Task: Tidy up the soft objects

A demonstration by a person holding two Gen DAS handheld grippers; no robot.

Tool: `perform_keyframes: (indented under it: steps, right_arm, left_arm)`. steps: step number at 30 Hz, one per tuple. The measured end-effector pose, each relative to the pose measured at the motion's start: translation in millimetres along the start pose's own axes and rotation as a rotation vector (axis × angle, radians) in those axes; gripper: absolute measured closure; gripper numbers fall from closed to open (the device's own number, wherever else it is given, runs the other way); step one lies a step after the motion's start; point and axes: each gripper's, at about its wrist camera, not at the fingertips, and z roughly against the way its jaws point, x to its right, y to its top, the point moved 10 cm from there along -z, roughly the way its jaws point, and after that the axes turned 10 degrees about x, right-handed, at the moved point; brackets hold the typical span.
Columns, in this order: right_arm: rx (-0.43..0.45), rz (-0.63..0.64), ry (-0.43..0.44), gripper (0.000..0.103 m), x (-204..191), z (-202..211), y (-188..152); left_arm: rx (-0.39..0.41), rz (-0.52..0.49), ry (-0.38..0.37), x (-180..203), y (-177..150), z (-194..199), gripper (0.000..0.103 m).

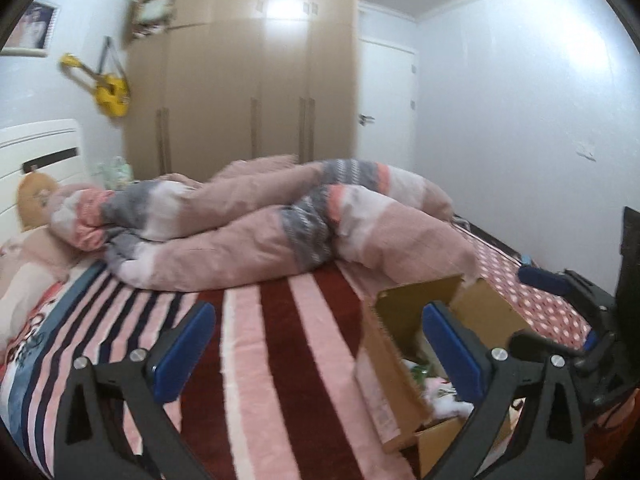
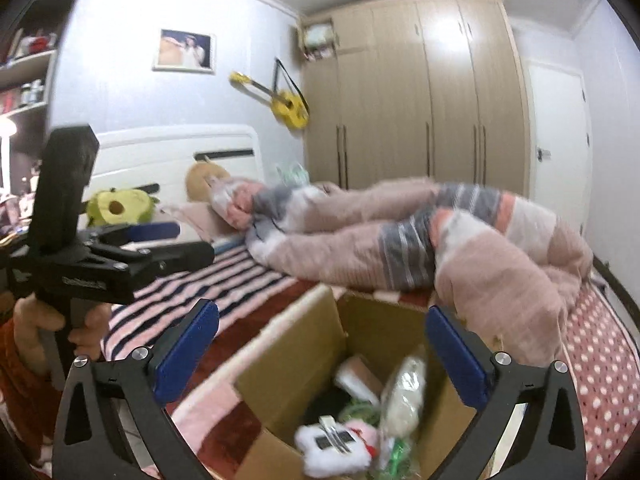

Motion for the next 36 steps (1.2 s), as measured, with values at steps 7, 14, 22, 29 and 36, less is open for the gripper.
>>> perform_keyframes:
  steps: [7, 14, 22, 29, 36]
  right_arm:
    - [0.041, -0.007, 0.026, 0.000, -17.8, 4.4, 6.3]
    - [0.035, -0.026, 0.035, 0.000, -24.8, 4.2, 1.5]
    - [0.027, -0.024, 0.048, 0.000, -26.9, 0.9, -0.6]
    - [0.026, -0.029, 0.051, 0.000, -26.4, 0.5, -1.5]
    - [0.025, -0.028, 0.052, 0.000, -29.5, 0.8, -2.6]
  left_arm:
    - [0.027, 0.009, 0.083, -29.1, -11.4, 26.8, 0.000]
    - [0.029, 0.011, 0.106, -40.4, -14.7, 33.3, 0.000]
    - [0.028, 0.016, 0.119, -43.8, -14.3, 33.2, 0.000]
    - [0.028, 0.006, 0.126, -43.9, -14.7, 34.2, 0.000]
    - [0.027, 0.009, 0.124, -44.3, -14.5, 34.1, 0.000]
